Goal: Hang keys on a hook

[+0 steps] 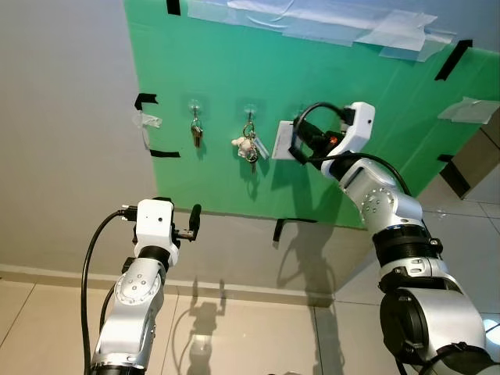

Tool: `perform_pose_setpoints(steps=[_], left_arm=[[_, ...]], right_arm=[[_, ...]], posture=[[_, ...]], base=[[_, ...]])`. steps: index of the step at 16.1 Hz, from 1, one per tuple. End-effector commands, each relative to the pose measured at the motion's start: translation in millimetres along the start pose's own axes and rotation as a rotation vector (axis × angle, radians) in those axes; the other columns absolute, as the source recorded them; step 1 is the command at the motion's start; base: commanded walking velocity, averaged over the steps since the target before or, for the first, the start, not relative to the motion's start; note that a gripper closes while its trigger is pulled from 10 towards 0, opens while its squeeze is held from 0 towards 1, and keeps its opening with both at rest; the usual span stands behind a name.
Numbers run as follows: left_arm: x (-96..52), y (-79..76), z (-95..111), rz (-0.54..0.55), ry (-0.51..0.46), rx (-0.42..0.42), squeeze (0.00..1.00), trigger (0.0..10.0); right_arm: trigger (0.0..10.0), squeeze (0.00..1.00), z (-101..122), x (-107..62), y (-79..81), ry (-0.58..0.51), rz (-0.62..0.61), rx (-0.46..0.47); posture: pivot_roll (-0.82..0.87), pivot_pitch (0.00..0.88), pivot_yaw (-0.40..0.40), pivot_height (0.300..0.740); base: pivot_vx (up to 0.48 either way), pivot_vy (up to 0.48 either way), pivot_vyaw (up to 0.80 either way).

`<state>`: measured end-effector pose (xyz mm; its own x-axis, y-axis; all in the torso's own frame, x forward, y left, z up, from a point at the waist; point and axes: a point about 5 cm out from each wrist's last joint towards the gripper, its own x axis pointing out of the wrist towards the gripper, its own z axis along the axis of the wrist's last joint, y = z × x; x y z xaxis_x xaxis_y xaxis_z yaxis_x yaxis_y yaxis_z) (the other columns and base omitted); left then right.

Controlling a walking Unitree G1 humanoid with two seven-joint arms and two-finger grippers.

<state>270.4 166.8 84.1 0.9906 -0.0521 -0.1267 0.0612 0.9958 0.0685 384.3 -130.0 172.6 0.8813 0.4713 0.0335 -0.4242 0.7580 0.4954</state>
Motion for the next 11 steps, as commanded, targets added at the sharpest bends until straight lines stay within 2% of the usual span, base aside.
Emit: perform_pose_setpoints(steps=[1,2,3,4,9,11], left_arm=[[0.1,-4.0,4,-0.011,-0.01,-0.005,0.0,10.0],[0.1,-3.9,4,-0.01,-0.009,-0.006,0.0,10.0],[0.1,-4.0,3,-0.011,-0.008,-0.006,0.0,10.0],[0.1,-4.1,3,-0.011,-0.007,-0.006,0.0,10.0],[0.4,-3.9,3,-0.01,-0.004,-0.006,0.0,10.0],[0.6,-4.3,4,-0.01,-0.004,-0.007,0.0,10.0]], right_arm=[[10.0,0.0,5,-0.5,-3.9,-0.011,-0.01,0.036],[10.0,0.0,5,-0.6,-5.5,-0.011,-0.015,0.06],[10.0,0.0,4,0.0,-5.2,-0.007,-0.003,0.123],[10.0,0.0,4,0.1,-4.9,-0.005,0.003,0.137],[10.0,0.0,-5,-0.4,0.4,0.035,0.043,0.121],[10.0,0.0,-7,-0.7,6.3,0.047,0.065,-0.024]], posture=[[0.09,0.0,-0.094,0.74],[0.09,0.0,-0.094,0.74],[0.09,0.0,-0.094,0.74],[0.09,0.0,-0.094,0.74],[0.09,0.0,-0.095,0.74],[0.09,0.0,-0.095,0.74]], base=[[0.0,0.0,0.0],[0.0,0.0,0.0],[0.0,0.0,0.0],[0.0,0.0,0.0],[0.0,0.0,0.0],[0.0,0.0,0.0]])
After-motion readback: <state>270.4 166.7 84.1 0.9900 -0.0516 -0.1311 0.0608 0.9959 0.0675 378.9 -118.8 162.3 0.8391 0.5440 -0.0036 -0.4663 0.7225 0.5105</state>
